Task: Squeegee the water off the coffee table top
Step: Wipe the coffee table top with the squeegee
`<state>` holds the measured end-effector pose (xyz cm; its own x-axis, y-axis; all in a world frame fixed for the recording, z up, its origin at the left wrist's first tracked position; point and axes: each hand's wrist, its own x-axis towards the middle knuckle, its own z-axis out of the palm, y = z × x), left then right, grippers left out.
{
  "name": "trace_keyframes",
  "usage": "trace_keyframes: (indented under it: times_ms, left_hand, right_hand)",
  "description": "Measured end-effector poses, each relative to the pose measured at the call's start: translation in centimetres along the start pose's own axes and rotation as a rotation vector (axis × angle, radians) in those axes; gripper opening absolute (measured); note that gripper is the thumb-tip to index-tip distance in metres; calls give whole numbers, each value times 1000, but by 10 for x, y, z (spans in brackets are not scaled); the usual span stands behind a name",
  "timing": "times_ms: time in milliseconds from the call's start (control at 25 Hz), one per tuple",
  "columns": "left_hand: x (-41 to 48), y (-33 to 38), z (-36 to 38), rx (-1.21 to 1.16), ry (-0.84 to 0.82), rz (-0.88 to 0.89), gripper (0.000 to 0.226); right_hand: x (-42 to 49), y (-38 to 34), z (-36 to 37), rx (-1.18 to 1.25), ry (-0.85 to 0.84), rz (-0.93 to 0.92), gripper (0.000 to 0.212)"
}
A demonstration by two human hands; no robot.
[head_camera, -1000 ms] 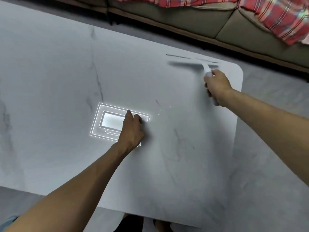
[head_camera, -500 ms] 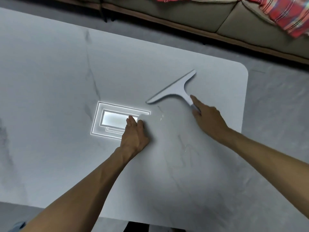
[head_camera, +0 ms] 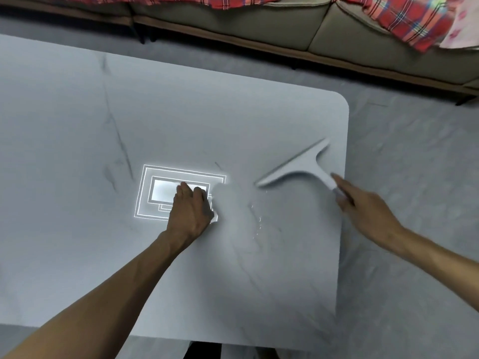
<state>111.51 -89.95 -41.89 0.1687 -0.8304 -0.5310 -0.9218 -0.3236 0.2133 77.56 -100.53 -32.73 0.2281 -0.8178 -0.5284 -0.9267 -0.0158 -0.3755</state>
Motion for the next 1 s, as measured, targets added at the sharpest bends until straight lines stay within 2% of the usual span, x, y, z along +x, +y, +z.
trace_keyframes:
  times_ms: [40,120,160,240,280,400,520,680,800,880,1000]
  left_hand:
    - [-2,6,7,-35,-47,-33,45]
    - [-5,20,8,-24,-62,-41,33]
    - [-2,23,14,22,-20,14,33]
    - [2,31,14,55,-37,34,36]
    - [3,35,15,40,-48,28,37]
    - [7,39,14,94,-118,64,39]
    - [14,42,6,97,-186,62,45]
    - [24,45,-3,56,-235,62,42]
    - [26,48,-8,87,-268,88,45]
    - [28,46,-5,82,-257,103,47]
    - [31,42,3,80,-257,122,45]
  right_hand:
    - [17,-8,-9,70,78,5,50]
    - [60,-30,-22,246,181,73,46]
    - [86,-40,-26,380,217,171,44]
    - [128,-61,-33,584,247,413,42]
    - [141,-69,-34,574,237,448,42]
    - [139,-75,-24,340,123,355,42]
    - [92,-51,6,-3,41,188,60]
    - [-4,-25,37,-101,-100,124,63]
    - [-47,-22,37,-58,-172,122,63]
    - [-29,-27,22,-13,-85,136,60]
    - [49,-41,-8,23,151,172,55]
